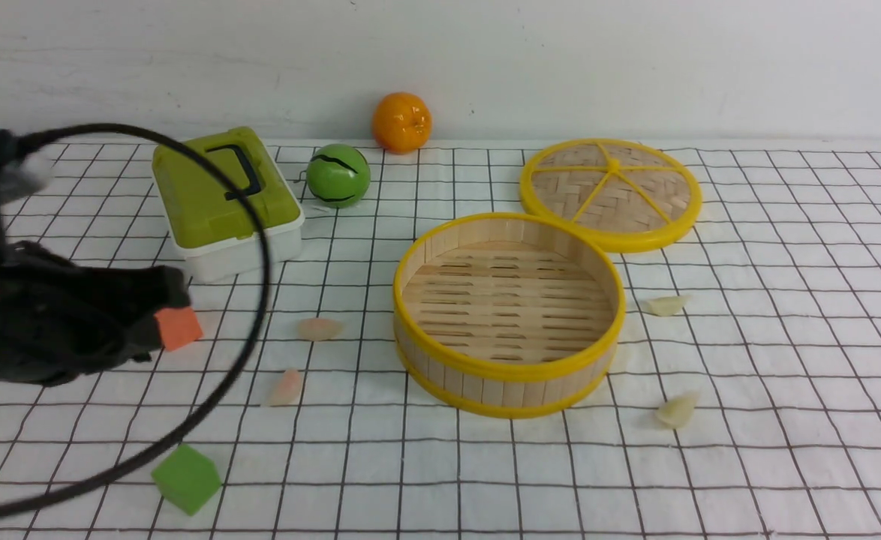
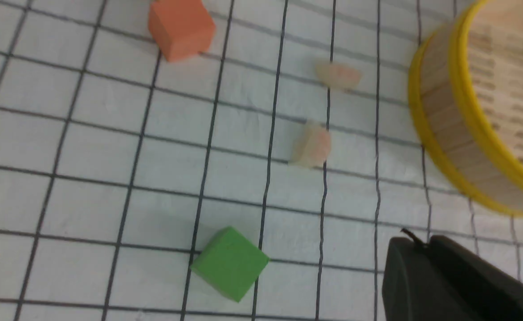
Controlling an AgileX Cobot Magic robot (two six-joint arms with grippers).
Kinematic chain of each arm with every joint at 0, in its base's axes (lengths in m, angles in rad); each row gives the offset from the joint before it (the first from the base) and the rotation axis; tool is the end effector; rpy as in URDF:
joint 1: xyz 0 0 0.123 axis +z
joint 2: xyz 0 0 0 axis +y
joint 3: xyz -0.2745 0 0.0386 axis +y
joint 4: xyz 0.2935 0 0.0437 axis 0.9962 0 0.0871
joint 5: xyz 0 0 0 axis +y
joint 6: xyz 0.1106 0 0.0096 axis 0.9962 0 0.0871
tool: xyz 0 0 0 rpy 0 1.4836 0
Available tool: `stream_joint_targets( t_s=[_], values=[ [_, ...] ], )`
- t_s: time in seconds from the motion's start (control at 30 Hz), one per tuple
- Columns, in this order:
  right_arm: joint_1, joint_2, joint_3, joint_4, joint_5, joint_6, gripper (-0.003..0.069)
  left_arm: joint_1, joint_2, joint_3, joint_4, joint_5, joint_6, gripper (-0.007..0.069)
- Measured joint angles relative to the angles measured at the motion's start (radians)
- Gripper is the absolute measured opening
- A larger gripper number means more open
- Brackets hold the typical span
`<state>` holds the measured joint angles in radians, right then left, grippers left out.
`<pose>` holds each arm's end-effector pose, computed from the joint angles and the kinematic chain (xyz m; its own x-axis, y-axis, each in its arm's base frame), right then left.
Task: Put the dumplings into the steamer on the table with the white tablecloth.
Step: 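Reach for and grasp a dumpling on the table with the left gripper, then place the dumpling into the bamboo steamer basket with the left gripper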
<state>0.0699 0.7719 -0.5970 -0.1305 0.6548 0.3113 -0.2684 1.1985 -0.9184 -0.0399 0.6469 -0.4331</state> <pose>0.2088 0.0058 0.2595 -0.6593 0.1598 -0.7347 0.1275 0.9868 0.1002 0.2927 -0.0833 0.2709 -0.7672 -0.2539 -0.5890 -0.0709 0.9463 -0.3155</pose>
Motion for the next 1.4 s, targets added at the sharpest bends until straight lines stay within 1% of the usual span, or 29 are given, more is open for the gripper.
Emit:
stream_joint_targets(
  t_s=[0.03,0.07,0.13,0.17,0.2,0.23,0.27,0.3,0.33,0.37,0.47,0.53,0.6,0.67,0.8,0.87,0.9,0.93,0.97,1.1,1.17,1.27,1.3,1.4],
  values=[
    [0.000,0.006,0.000,0.000,0.011,-0.011,-0.0010,-0.002,0.011,0.000,0.000,0.007,0.000,0.0041],
    [0.000,0.048,-0.019,0.067,0.078,-0.103,-0.0021,-0.015,0.111,-0.069,0.000,0.058,0.027,0.0049],
    [0.000,0.091,-0.022,0.150,0.114,-0.186,-0.0022,-0.020,0.207,-0.134,-0.007,0.107,0.065,0.0066],
    [0.000,0.099,-0.022,0.169,0.119,-0.204,-0.0022,-0.020,0.218,-0.148,-0.009,0.117,0.075,0.0071],
    [0.000,0.127,-0.022,0.242,0.123,-0.278,-0.0022,-0.021,0.308,-0.202,-0.020,0.159,0.122,0.0099],
    [0.000,0.139,-0.022,0.284,0.120,-0.311,-0.0022,-0.021,0.345,-0.234,-0.026,0.182,0.156,0.0122],
    [0.000,0.143,-0.021,0.300,0.117,-0.342,-0.0022,-0.021,0.363,-0.241,-0.027,0.185,0.162,0.0128],
    [0.000,0.154,-0.017,0.355,0.103,-0.404,-0.0022,-0.021,0.431,-0.290,-0.035,0.212,0.216,0.0174],
    [0.000,0.155,-0.016,0.363,0.101,-0.412,-0.0022,-0.021,0.439,-0.296,-0.038,0.214,0.222,0.0180],
    [0.000,0.157,-0.007,0.425,0.076,-0.486,-0.0022,-0.021,0.498,-0.340,-0.049,0.226,0.272,0.0230],
    [0.000,0.157,0.010,0.507,0.030,-0.572,-0.0022,-0.021,0.593,-0.410,-0.065,0.224,0.356,0.0305],
    [0.000,0.157,0.022,0.548,0.008,-0.610,-0.0022,-0.021,0.640,-0.443,-0.064,0.208,0.401,0.0328],
    [0.000,0.157,0.029,0.582,-0.003,-0.636,-0.0022,-0.021,0.683,-0.467,-0.049,0.192,0.433,0.0335],
    [0.000,0.157,0.034,0.618,-0.017,-0.666,-0.0021,-0.021,0.730,-0.483,-0.031,0.174,0.455,0.0335],
    [0.000,0.157,0.036,0.635,-0.032,-0.680,-0.0019,-0.021,0.778,-0.488,-0.025,0.153,0.467,0.0326],
    [0.000,0.157,0.036,0.641,-0.036,-0.685,-0.0018,-0.021,0.812,-0.488,-0.024,0.123,0.467,0.0272],
    [0.000,0.157,0.036,0.641,-0.036,-0.686,-0.0018,-0.021,0.815,-0.488,-0.024,0.122,0.467,0.0264],
    [0.000,0.157,0.037,0.644,-0.036,-0.686,-0.0018,-0.021,0.818,-0.490,-0.021,0.119,0.467,0.0206],
    [0.000,0.157,0.037,0.644,-0.036,-0.686,-0.0015,-0.021,0.818,-0.491,-0.024,0.119,0.467,0.0172],
    [0.000,0.157,0.037,0.644,-0.036,-0.686,-0.0013,-0.021,0.811,-0.495,-0.035,0.139,0.467,0.0176],
    [0.000,0.157,0.037,0.650,-0.036,-0.686,-0.0012,-0.021,0.789,-0.526,-0.057,0.195,0.467,0.0176],
    [0.000,0.157,0.037,0.663,-0.037,-0.686,-0.0012,-0.021,0.746,-0.625,-0.143,0.254,0.451,0.0176],
    [0.000,0.157,0.037,0.668,-0.038,-0.686,-0.0012,-0.021,0.732,-0.678,-0.212,0.259,0.433,0.0176],
    [0.000,0.157,0.037,0.677,-0.044,-0.686,-0.0010,-0.034,0.721,-0.806,-0.346,0.244,0.396,0.0176]
  ],
)
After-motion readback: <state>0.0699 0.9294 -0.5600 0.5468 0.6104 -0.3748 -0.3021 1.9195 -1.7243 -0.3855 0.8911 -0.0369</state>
